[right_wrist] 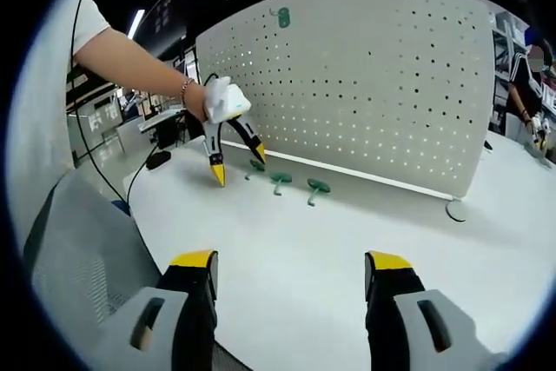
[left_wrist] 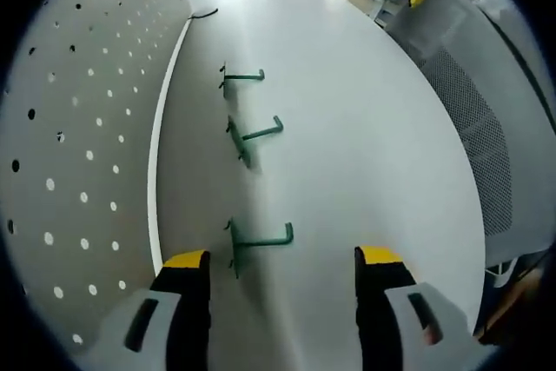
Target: Insert the hook assembly into the mounting plate slot until the hook locks in place.
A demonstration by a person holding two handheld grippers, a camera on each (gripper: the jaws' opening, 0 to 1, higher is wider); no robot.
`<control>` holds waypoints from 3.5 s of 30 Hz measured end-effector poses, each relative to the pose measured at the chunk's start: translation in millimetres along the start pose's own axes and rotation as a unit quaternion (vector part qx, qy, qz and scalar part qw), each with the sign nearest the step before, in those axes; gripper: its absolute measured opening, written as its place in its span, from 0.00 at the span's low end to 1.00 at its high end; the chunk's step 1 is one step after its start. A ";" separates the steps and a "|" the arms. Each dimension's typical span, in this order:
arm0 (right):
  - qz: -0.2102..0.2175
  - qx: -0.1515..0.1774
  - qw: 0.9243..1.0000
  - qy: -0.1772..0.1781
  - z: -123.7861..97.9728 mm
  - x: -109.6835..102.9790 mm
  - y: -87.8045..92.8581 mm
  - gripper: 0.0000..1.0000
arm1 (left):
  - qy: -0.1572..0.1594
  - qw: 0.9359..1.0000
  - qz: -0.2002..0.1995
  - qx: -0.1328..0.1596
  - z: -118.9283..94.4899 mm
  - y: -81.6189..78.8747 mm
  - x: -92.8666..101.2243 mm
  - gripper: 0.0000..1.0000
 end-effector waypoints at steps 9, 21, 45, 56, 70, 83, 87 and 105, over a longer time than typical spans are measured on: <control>0.004 0.001 1.000 0.004 0.0 1.2 0.3 0.66 | -0.001 1.000 -0.009 0.008 -0.5 -2.3 -5.2 0.64; 0.010 0.003 1.000 0.002 0.8 1.0 1.1 0.66 | -0.010 0.999 -0.030 0.014 -2.1 -5.7 -12.5 0.49; 0.017 0.007 1.000 0.002 0.4 1.3 0.1 0.66 | -0.040 0.996 -0.070 0.033 -1.7 -7.7 -18.1 0.13; 0.017 0.008 1.000 0.003 0.1 1.4 -0.6 0.65 | -0.055 0.994 -0.086 0.033 -3.5 -4.3 -19.3 0.11; 0.014 0.006 1.000 0.003 -0.3 1.0 -1.0 0.65 | -0.087 0.991 -0.096 0.033 -2.9 -3.0 -22.9 0.05; 0.013 0.008 1.000 0.004 -0.2 2.1 -0.7 0.64 | -0.101 0.991 -0.086 0.028 -3.4 -4.0 -23.2 0.02; 0.014 0.009 1.000 0.005 -0.5 2.1 -1.3 0.64 | -0.101 0.990 -0.091 0.030 -3.9 -4.2 -23.0 0.02; 0.018 0.015 1.000 0.010 -1.8 4.9 -3.3 0.64 | -0.129 0.975 -0.119 0.134 -26.1 -21.9 -21.5 0.02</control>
Point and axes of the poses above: the point that each gripper's makers call its tool centre point, and the gripper's own axes: z roughly forward along the fingers, x roughly to its right, y roughly out of its underside, the point moved 2 cm from there along -z, roughly backward along the fingers, and after that the axes turned 9 degrees about -z, right-handed, at the moved point
